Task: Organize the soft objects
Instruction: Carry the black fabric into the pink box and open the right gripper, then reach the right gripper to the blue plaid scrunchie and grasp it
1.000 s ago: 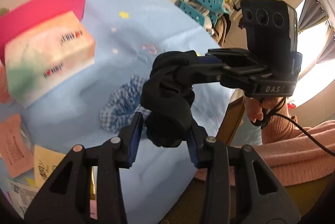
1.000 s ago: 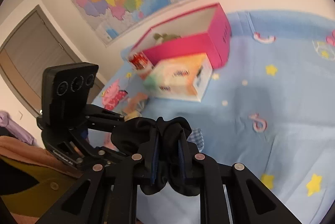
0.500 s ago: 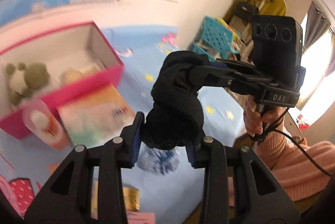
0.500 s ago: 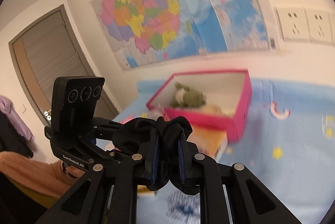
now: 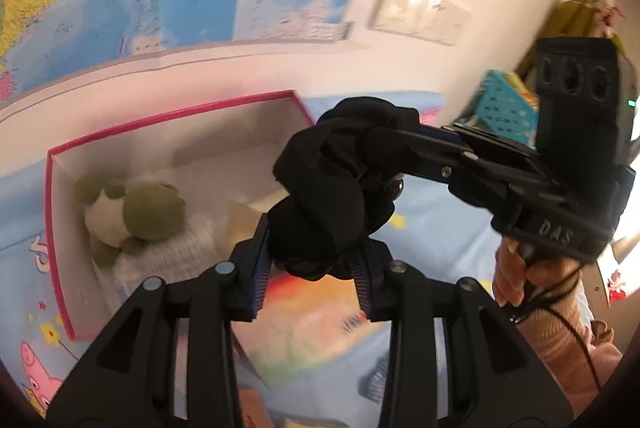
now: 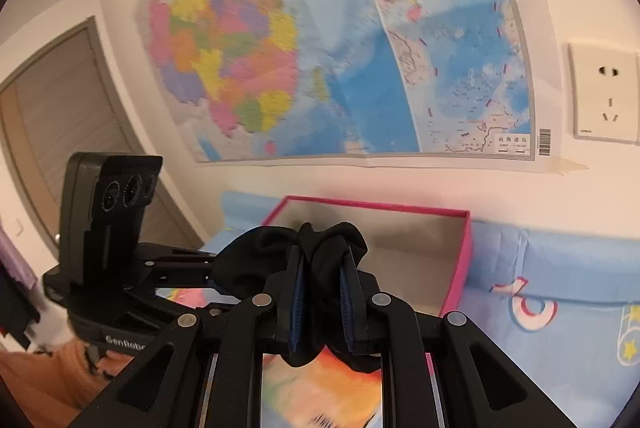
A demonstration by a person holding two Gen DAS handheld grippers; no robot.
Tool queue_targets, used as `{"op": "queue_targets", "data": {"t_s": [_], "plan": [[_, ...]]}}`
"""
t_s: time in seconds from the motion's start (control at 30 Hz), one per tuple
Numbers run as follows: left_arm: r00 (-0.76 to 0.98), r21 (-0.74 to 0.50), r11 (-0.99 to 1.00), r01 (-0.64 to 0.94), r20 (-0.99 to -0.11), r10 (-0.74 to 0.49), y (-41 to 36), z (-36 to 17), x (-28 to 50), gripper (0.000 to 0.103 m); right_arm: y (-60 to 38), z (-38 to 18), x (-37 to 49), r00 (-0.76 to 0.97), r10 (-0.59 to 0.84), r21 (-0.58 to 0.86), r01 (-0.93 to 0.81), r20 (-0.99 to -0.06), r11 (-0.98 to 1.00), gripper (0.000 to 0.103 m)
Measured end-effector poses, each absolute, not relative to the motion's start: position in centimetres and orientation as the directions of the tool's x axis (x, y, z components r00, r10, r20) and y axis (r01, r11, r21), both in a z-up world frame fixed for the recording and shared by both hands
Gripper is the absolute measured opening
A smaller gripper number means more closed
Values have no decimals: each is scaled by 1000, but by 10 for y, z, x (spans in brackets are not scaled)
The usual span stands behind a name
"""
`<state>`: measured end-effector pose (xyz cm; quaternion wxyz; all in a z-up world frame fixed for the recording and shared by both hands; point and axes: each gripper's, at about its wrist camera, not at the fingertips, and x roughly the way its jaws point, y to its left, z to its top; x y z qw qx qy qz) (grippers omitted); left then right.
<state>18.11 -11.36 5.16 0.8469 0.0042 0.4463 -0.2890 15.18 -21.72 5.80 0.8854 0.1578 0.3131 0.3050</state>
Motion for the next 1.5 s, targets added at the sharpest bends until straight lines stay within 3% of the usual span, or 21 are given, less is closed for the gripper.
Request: {"op": "queue_targets", "data": {"t_s": [0.3, 0.37, 0.43, 0.53, 0.7, 1.03, 1.5], "plan": [[384, -224, 893, 390, -842, -378, -117, 19, 245, 38, -203, 15, 216, 608, 554, 440, -344, -569, 830, 15], [377, -216, 905, 367, -855, -357, -115, 16, 254, 41, -200, 8, 227, 606, 525, 424, -317, -597, 848, 21], [367, -226, 909, 351, -860, -355, -114, 14, 261, 44, -198, 3, 234, 600, 482, 403, -273, -639, 874, 34], [383, -218, 919, 330, -858, -341, -107, 14, 261, 48, -202, 2, 229, 622, 461, 403, -245, -633, 882, 35], [470, -178, 916, 359, -813, -342, -93, 31, 230, 48, -214, 14, 197, 647, 484, 411, -276, -589, 869, 39], [458, -232, 797, 557, -715, -528, -90, 54, 130, 49, -244, 28, 94, 566, 626, 470, -416, -537, 779, 51], [180, -328, 715, 617, -826, -534, -125, -34, 51, 49, -235, -63, 5, 346, 637, 560, -305, -688, 770, 51]]}}
